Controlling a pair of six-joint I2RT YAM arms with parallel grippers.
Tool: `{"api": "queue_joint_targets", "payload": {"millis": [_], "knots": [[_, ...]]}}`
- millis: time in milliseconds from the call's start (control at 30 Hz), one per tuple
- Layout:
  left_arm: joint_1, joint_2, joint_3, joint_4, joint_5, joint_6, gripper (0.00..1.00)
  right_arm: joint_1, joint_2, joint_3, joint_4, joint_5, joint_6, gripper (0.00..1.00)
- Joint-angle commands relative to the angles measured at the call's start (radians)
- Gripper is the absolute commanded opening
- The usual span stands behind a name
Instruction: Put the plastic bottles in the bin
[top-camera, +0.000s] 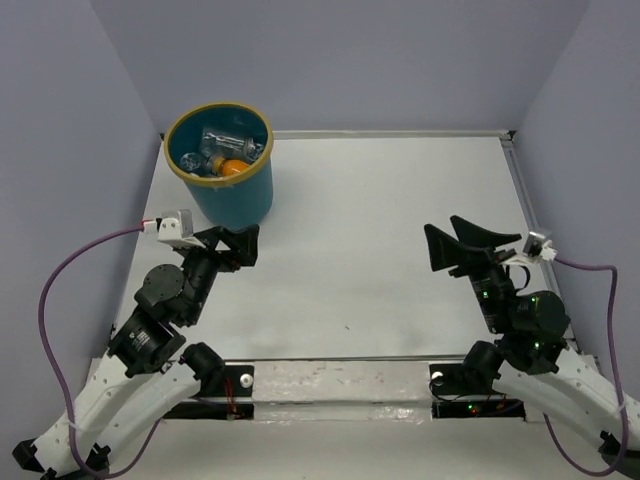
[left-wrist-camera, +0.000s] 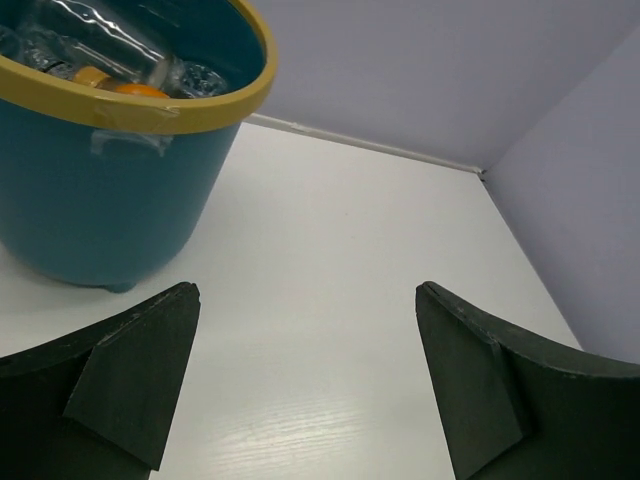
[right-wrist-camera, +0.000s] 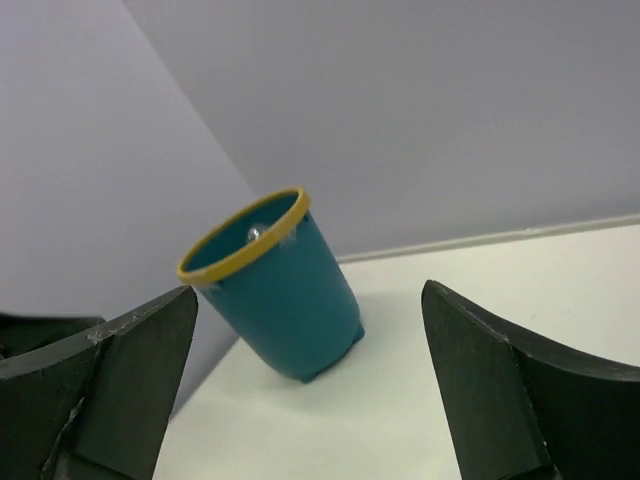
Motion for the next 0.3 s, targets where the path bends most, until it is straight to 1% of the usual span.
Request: {"api": "queue_joint_targets", "payload": {"millis": [0, 133, 233, 267], "knots": [[0.008, 0.030, -0.006, 0.106, 0.094, -0.019, 0.99, 0.005, -0.101, -0.009, -0.114, 0.107, 0.025, 1.00], [0.008, 0.058, -0.001, 0.106, 0.096, -0.037, 0.99, 0.005, -0.114, 0.000, -0.157, 0.119, 0.013, 1.00], [0.008, 0.092, 0.012, 0.111, 0.105, -0.059, 0.99, 0.005, -0.104, 0.037, -0.166, 0.104, -0.001, 1.00], [0.008, 0.099, 0.029, 0.120, 0.103, -0.060, 0.99, 0.005, -0.100, 0.072, -0.167, 0.089, -0.016, 1.00]]}}
